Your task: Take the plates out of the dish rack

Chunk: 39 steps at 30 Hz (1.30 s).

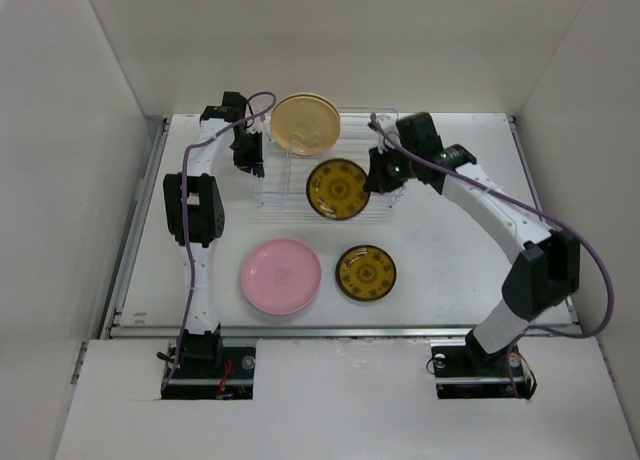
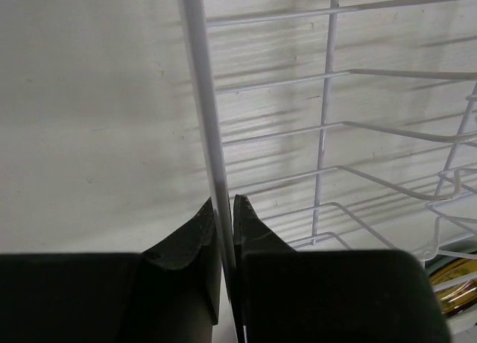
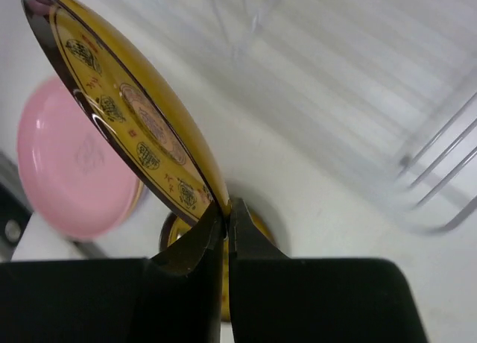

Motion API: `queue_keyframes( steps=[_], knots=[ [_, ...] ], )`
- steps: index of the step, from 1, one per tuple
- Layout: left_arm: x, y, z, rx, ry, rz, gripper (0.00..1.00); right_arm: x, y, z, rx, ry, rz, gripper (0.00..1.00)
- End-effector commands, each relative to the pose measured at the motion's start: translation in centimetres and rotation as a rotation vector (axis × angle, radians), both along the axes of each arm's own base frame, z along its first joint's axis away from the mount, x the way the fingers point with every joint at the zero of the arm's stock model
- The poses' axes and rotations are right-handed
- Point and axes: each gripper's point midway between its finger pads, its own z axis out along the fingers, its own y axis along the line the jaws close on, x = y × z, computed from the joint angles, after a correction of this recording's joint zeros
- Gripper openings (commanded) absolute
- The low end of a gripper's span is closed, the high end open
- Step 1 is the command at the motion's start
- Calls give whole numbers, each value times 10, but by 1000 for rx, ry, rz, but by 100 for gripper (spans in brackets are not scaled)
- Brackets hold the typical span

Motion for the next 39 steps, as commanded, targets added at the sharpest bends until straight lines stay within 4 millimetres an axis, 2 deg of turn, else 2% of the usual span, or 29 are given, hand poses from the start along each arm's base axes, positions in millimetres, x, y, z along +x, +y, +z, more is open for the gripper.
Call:
queue_keyframes(
  steps=[1,2,4,5,9,13,16,17,18,19,21,24,25,27,28,29,31,32,33,35,36,37,39],
  knots=[
    [0,-32,57,-132,-112,-98,0,-79,-11,-55,4,299,39,0],
    [-2,-33,54,-135,-98,-87,0,-90,-16,-56,20,320,36,0],
    [-2,-33,54,-135,-98,-87,0,-109,-23,-71,32,395,30,0],
    [-2,-33,54,-138,-95,-79,0,-119,-32,-90,17,458,-1,0],
    [-8,-38,51,-144,-69,-69,0,-129,-50,-122,-10,575,-92,0],
    [-13,-37,49,-146,-52,-60,0,-128,-58,-138,-37,613,-145,0],
    [-15,-37,50,-145,-50,-60,0,-133,-60,-146,-53,648,-149,34],
    [-17,-37,49,-145,-41,-59,10,-134,-63,-148,-68,652,-158,53],
    [-17,-37,49,-145,-41,-59,23,-130,-68,-143,-88,627,-189,59],
    [-17,-37,53,-145,-50,-60,23,-125,-70,-139,-95,598,-201,64],
    [-17,-34,53,-132,-52,-54,37,-118,-72,-127,-96,555,-227,72],
    [-10,-28,60,-91,-97,-57,40,-97,-70,-85,-65,443,-255,79],
    [-10,-25,65,-75,-116,-59,40,-80,-71,-64,-58,378,-290,79],
    [-1,-20,81,-43,-188,-80,42,-59,-72,-36,-38,294,-348,84],
    [5,-16,81,-14,-215,-81,43,-47,-78,-27,-45,264,-391,86],
    [10,-14,98,-4,-274,-90,48,-24,-84,-1,-46,172,-455,86],
    [26,-12,115,23,-385,-132,49,7,-95,2,-69,143,-547,86],
    [31,-12,128,30,-442,-146,49,29,-106,21,-66,81,-607,86],
    [36,-16,134,36,-484,-172,56,46,-109,8,-89,101,-639,86],
    [56,-21,155,76,-624,-233,61,69,-119,5,-100,94,-682,86],
    [59,-34,161,84,-667,-278,63,89,-127,16,-72,53,-728,86],
    [68,-38,170,107,-730,-303,63,101,-129,-2,-89,77,-737,86],
    [78,-43,161,172,-765,-373,60,123,-133,-2,-76,45,-762,86]
  ],
)
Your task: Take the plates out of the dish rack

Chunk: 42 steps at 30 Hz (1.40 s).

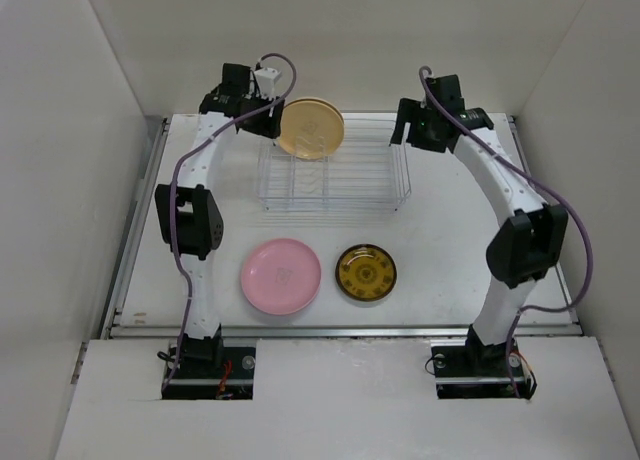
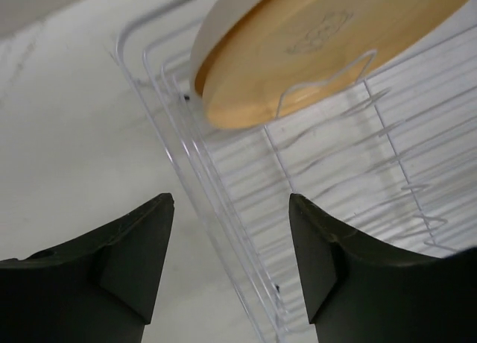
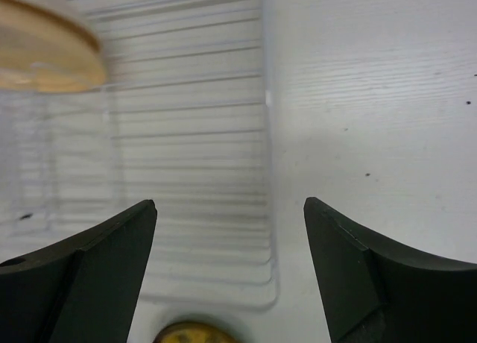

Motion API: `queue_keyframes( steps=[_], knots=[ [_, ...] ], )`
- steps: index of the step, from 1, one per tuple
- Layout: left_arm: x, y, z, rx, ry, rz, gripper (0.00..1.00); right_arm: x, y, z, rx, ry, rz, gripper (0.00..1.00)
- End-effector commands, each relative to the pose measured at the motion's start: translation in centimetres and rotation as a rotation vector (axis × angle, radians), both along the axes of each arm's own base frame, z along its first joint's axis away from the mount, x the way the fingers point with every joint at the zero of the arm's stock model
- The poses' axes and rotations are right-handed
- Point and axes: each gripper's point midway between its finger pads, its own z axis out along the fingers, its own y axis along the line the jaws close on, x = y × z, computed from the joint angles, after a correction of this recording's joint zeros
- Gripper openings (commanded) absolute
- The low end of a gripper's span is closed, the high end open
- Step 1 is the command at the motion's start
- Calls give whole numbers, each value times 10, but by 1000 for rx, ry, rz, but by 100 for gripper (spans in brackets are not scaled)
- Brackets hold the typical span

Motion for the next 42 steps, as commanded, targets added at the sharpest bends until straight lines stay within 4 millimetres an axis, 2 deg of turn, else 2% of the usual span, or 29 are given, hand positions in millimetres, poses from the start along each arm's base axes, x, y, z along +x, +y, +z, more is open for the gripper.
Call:
queue_keyframes(
  steps=[1,2,3,4,5,7,8,10,11,12,14,15,22,26,27,30,32,33,35,36,37,38,39,40,42],
  knots=[
    [29,-22,61,110,-292,-121,59,35,-19,-33,-49,25,-104,86],
    [32,-28,61,126,-308,-127,57,41,-22,-37,-49,24,-113,86],
    [39,-24,62,141,-324,-104,51,46,-21,-40,-48,21,-113,86],
    [40,-33,57,150,-324,-127,49,50,-17,-44,-35,19,-101,86],
    [42,-37,60,152,-340,-126,48,52,-17,-48,-36,21,-101,86],
    [49,-35,51,173,-343,-115,45,55,-16,-56,-37,27,-101,86],
    [52,-39,56,167,-367,-105,44,58,-15,-54,-33,12,-101,86],
    [59,-35,56,174,-381,-65,42,59,-15,-57,-32,8,-101,86],
    [60,-41,52,168,-379,-60,41,59,-15,-61,-32,9,-101,86],
    [65,-43,48,166,-385,-59,41,57,-15,-70,-38,29,-101,86],
    [69,-42,43,172,-387,-50,41,57,-15,-74,-39,31,-101,86],
    [68,-49,35,173,-376,-62,40,59,-15,-72,-36,22,-101,86],
    [74,-47,27,186,-375,-46,40,55,-14,-84,-36,45,-94,85],
    [76,-45,15,203,-359,-47,28,51,-14,-95,-34,62,-88,85],
    [76,-45,15,203,-359,-47,18,51,-11,-95,-26,65,-79,83],
    [75,-47,6,201,-340,-59,0,50,-10,-97,-20,66,-72,83],
    [75,-41,4,224,-332,-35,0,49,-8,-100,-14,70,-66,82],
    [75,-38,13,229,-346,-22,0,49,-8,-95,-11,59,-66,81],
    [72,-36,31,227,-374,-10,0,48,-5,-97,3,63,-50,77],
    [72,-30,28,224,-357,3,0,46,-5,-101,0,74,-50,75],
    [69,-32,41,205,-368,0,0,45,-4,-101,8,76,-43,70],
    [69,-25,45,207,-367,12,0,45,-4,-104,8,76,-43,68],
    [68,-26,64,184,-391,15,0,45,-2,-104,14,77,-36,68],
    [65,-26,64,187,-380,13,0,45,-2,-104,14,77,-36,67],
    [59,-27,87,136,-399,3,0,45,-2,-99,16,68,-36,67]
  ],
)
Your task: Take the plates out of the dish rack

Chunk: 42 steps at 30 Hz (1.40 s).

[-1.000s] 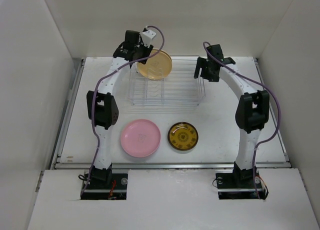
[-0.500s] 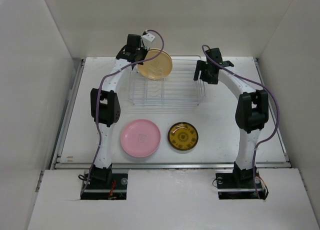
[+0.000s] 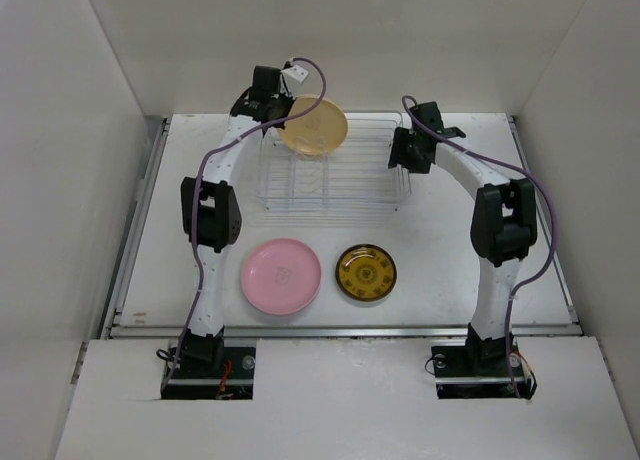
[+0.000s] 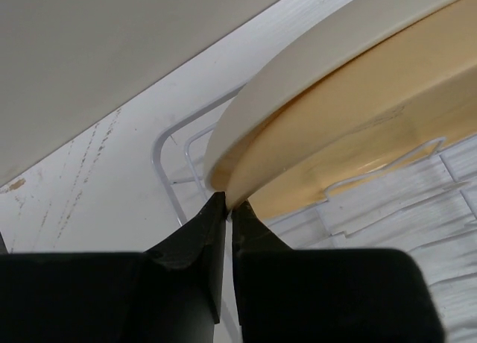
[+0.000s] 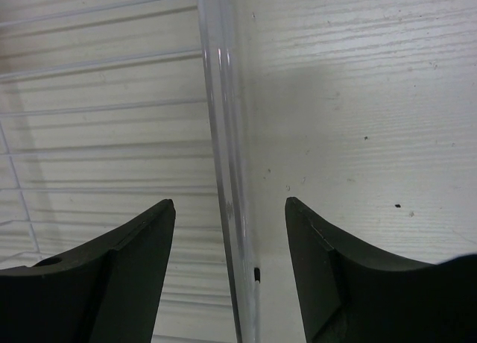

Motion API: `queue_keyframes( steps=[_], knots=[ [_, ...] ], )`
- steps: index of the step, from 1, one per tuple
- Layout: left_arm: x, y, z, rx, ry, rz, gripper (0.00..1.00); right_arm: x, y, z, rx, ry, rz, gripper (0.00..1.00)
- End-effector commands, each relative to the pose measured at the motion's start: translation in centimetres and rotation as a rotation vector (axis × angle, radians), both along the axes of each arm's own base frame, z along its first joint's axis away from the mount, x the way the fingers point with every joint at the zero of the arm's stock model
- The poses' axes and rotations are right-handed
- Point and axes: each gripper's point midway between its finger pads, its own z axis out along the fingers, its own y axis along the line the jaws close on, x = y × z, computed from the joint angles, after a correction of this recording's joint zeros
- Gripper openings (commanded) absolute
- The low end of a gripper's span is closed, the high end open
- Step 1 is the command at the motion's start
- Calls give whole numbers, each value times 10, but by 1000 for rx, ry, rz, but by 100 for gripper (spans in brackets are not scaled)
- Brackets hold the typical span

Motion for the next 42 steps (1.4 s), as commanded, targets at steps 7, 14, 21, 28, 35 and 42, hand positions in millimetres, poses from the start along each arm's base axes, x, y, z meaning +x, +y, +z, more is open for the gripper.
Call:
queue_keyframes(
  steps=[7,14,21,28,35,42],
  knots=[
    [-22,-5,140,-200,-180,-28,0,5,5,34,33,-94,3,67],
    [-36,3,163,-241,-191,0,0,5,5,36,29,-104,9,67],
    [-50,7,159,-248,-149,-1,0,4,6,42,35,-113,24,67],
    [-98,27,194,-348,-86,-46,0,1,9,60,45,-147,52,67],
    [-188,55,156,-158,168,-247,0,2,11,104,55,-247,87,71],
    [-313,57,109,-22,541,-549,0,20,44,165,79,-419,238,79]
  ],
)
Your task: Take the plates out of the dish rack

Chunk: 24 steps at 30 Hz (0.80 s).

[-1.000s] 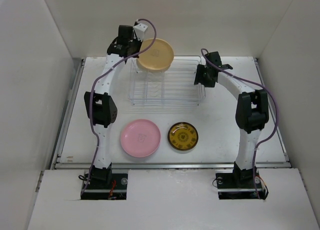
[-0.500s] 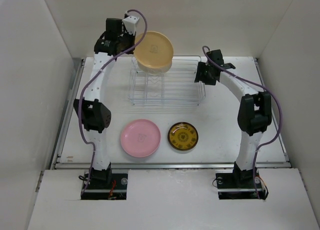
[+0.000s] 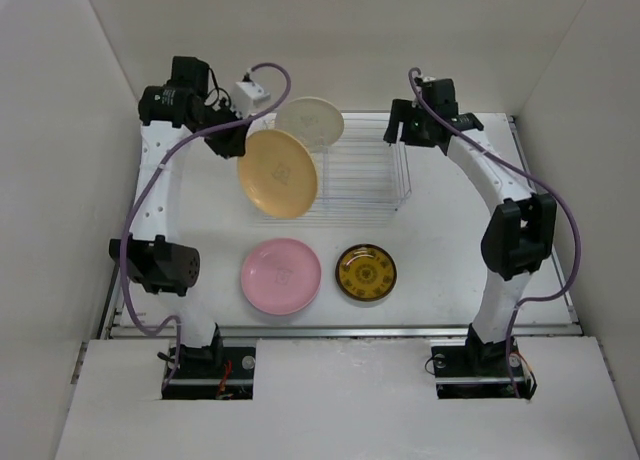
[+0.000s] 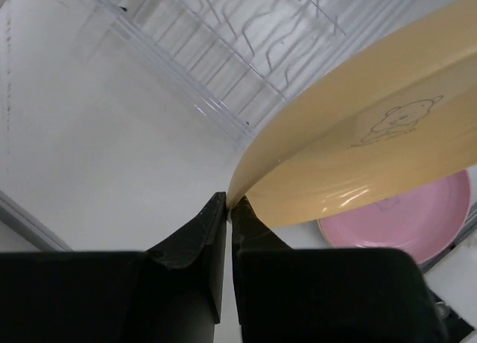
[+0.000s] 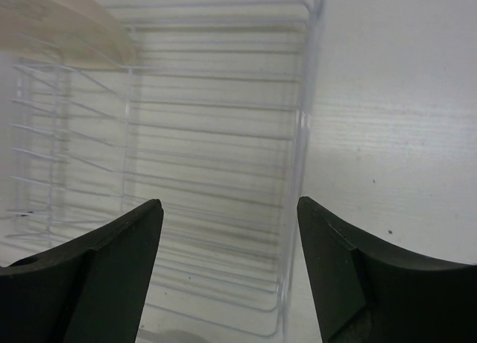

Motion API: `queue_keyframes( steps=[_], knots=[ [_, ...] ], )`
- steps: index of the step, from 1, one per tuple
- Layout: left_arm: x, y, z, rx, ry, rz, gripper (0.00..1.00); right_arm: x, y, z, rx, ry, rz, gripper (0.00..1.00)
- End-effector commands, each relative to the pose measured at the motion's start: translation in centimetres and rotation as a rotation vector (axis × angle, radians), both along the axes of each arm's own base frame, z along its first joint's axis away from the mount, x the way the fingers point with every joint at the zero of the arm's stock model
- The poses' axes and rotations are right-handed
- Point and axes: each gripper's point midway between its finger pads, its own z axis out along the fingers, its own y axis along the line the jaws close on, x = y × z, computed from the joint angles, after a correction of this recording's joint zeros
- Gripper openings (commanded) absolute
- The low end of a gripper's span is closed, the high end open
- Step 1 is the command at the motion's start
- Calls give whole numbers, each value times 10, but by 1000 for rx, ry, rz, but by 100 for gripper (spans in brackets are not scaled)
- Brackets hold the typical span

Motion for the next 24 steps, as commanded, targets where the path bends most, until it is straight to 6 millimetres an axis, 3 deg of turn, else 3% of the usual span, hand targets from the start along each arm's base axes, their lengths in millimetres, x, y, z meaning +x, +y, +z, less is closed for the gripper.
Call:
queue_keyframes(
  steps=[1,3,4,5,6,7,8,10,11,14,15,18,22,24],
  knots=[
    [-108,-2,-44,97,347,-231,0,22,39,66,33,-208,133,79],
    [-122,13,-67,200,415,-251,0,31,53,70,37,-230,180,81],
    [-133,17,-86,237,492,-270,0,36,67,91,62,-274,215,81],
    [-138,22,-94,261,527,-267,0,48,72,74,64,-254,224,81],
    [-143,25,-101,300,555,-276,0,52,80,74,59,-259,240,81],
    [-146,27,-109,311,596,-278,0,57,91,93,78,-308,262,81],
    [-156,25,-119,319,644,-300,0,66,98,77,85,-287,279,81],
    [-163,20,-134,331,721,-322,0,72,110,74,69,-313,339,81],
    [-167,18,-142,351,755,-333,0,73,130,69,65,-330,391,81],
    [-165,13,-161,369,824,-302,0,86,147,57,28,-379,394,82],
    [-165,13,-167,370,848,-290,0,89,155,43,28,-372,403,82],
    [-163,11,-180,374,903,-266,0,109,159,29,18,-415,347,78],
    [-161,10,-194,378,948,-240,0,128,164,36,36,-486,240,70],
    [-164,8,-197,369,982,-244,16,137,163,30,45,-503,203,68]
  ],
)
